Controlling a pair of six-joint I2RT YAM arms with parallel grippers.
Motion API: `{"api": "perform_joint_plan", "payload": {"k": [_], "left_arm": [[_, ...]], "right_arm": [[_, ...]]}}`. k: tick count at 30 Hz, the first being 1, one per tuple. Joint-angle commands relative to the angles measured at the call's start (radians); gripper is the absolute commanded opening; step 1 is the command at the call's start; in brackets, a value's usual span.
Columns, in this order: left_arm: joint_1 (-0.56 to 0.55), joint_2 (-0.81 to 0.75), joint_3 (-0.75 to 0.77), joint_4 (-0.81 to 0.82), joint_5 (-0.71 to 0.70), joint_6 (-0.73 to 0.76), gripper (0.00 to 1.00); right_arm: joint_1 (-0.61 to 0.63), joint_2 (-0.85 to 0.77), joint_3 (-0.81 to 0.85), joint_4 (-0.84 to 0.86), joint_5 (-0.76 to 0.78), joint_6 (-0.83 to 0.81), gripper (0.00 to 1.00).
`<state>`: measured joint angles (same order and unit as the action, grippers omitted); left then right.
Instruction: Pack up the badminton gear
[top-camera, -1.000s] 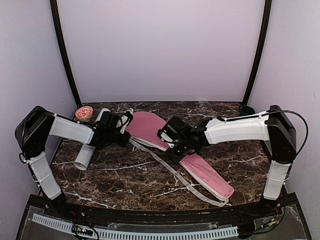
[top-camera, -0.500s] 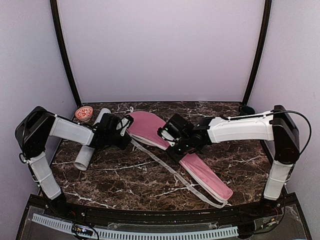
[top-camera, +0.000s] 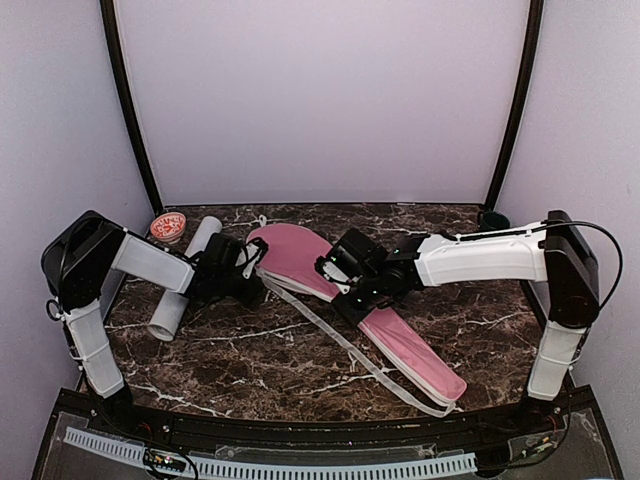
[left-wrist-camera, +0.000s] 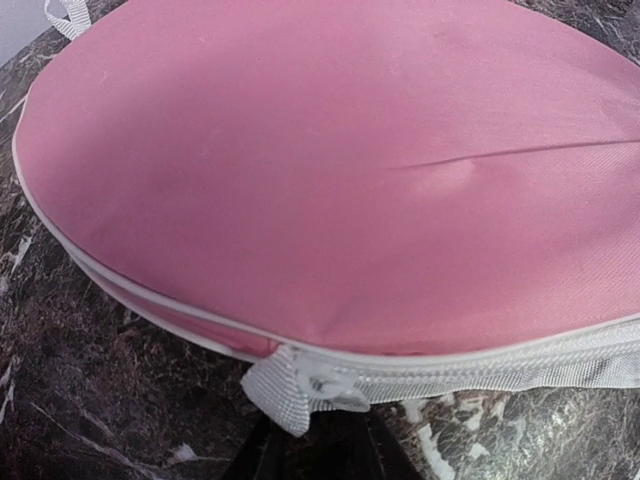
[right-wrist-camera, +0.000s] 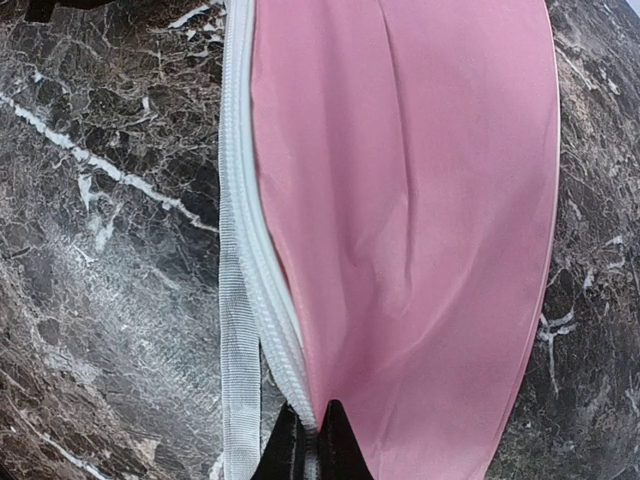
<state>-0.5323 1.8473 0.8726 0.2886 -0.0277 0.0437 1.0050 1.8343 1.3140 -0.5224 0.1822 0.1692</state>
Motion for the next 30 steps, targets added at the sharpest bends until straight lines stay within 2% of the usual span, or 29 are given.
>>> {"api": "perform_joint_plan", "payload": {"k": [1, 4, 7, 12, 17, 22, 30], "left_arm": [[0.004, -0.015, 0.008, 0.036, 0.027, -0.009, 0.26], [0.004, -0.021, 0.007, 0.042, 0.046, -0.010, 0.30], [0.005, -0.045, -0.009, 0.047, 0.017, -0.025, 0.28], [0.004, -0.162, -0.110, 0.099, -0.025, -0.049, 0.30], [0.004, -0.247, -0.233, 0.235, 0.056, -0.061, 0.30], [0.004, -0.193, -0.212, 0.259, 0.136, -0.068, 0.29], [0.003, -0.089, -0.133, 0.271, 0.151, -0.083, 0.28]], "right_arm": [[-0.005, -0.036, -0.004, 0.045, -0.006, 0.015, 0.00], [-0.006, -0.034, -0.005, 0.045, -0.007, 0.016, 0.00], [-0.005, -0.032, -0.002, 0.041, -0.005, 0.019, 0.00], [-0.006, -0.029, 0.001, 0.039, -0.001, 0.019, 0.00], [-0.005, -0.032, -0.001, 0.042, -0.009, 0.021, 0.00], [-0.003, -0.037, 0.001, 0.042, -0.015, 0.023, 0.00], [-0.003, -0.047, -0.004, 0.038, -0.022, 0.024, 0.00]]}}
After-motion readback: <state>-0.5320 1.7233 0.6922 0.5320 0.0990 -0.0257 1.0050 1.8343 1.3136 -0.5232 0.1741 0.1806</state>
